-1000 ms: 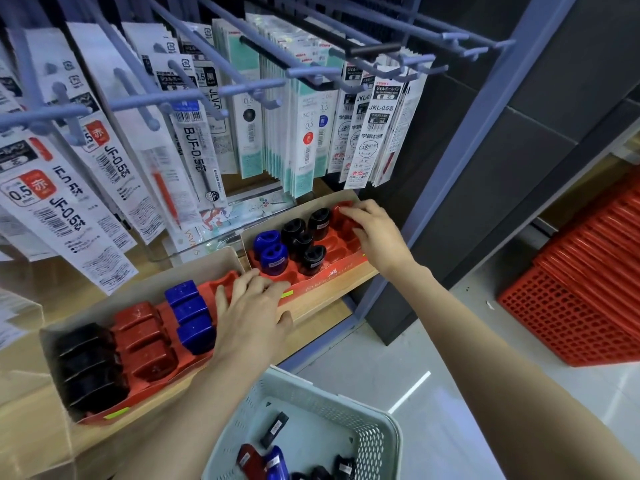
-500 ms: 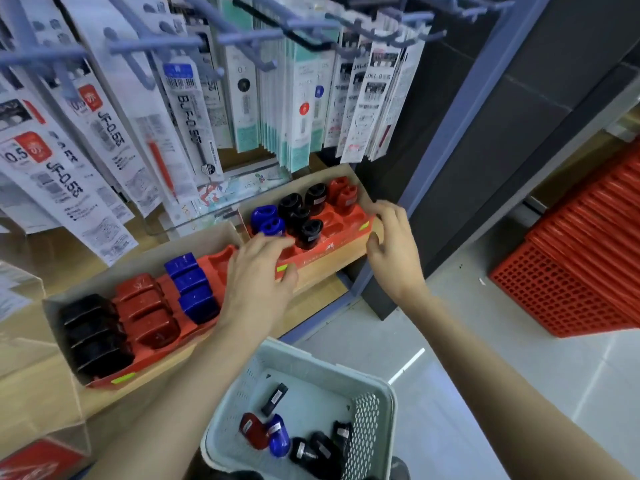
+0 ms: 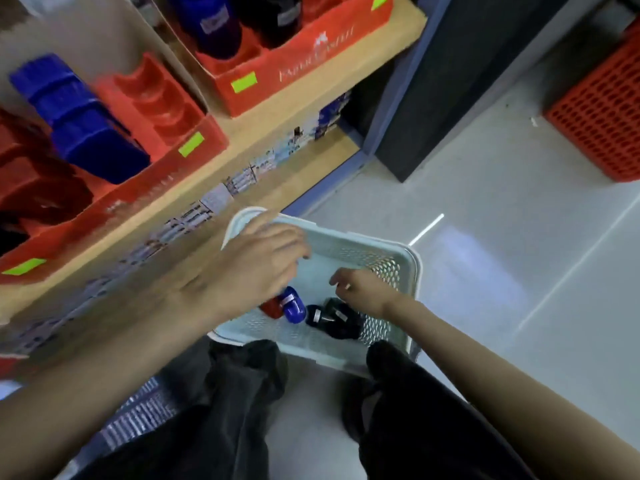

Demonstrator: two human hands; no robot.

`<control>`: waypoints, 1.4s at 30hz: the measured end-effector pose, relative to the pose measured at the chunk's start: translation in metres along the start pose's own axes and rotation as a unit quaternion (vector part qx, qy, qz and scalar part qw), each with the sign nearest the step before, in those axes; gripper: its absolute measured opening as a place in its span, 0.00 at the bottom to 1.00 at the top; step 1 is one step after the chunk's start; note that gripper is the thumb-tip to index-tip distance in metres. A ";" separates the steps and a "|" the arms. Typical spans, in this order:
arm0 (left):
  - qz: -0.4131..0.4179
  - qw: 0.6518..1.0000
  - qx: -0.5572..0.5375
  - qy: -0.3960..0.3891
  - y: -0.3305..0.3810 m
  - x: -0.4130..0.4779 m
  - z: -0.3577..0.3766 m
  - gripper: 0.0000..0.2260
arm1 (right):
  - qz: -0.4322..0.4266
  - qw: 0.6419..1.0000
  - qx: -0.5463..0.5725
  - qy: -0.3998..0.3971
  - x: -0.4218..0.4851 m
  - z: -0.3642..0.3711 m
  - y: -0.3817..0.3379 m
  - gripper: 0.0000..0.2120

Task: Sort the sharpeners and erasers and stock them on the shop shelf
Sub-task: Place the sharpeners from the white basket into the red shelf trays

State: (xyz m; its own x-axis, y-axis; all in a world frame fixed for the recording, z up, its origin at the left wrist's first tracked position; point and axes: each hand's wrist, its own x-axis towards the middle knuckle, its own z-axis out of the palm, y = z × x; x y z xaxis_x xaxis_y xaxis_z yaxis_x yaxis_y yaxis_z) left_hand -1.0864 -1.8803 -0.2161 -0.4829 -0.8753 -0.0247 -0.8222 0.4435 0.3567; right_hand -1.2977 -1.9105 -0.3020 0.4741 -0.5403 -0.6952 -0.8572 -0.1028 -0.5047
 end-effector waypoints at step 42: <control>-0.335 0.779 -0.523 0.086 0.028 -0.024 -0.045 0.03 | -0.094 0.914 0.361 0.161 -0.095 -0.085 -0.088 0.17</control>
State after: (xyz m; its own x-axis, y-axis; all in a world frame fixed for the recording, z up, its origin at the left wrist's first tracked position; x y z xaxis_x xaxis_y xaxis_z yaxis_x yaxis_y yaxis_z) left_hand -1.0846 -1.8555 -0.1638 0.0701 -0.8954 -0.4398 -0.1327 -0.4453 0.8855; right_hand -1.2840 -1.9211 -0.1482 0.4157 -0.7996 -0.4334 -0.3545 0.2964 -0.8869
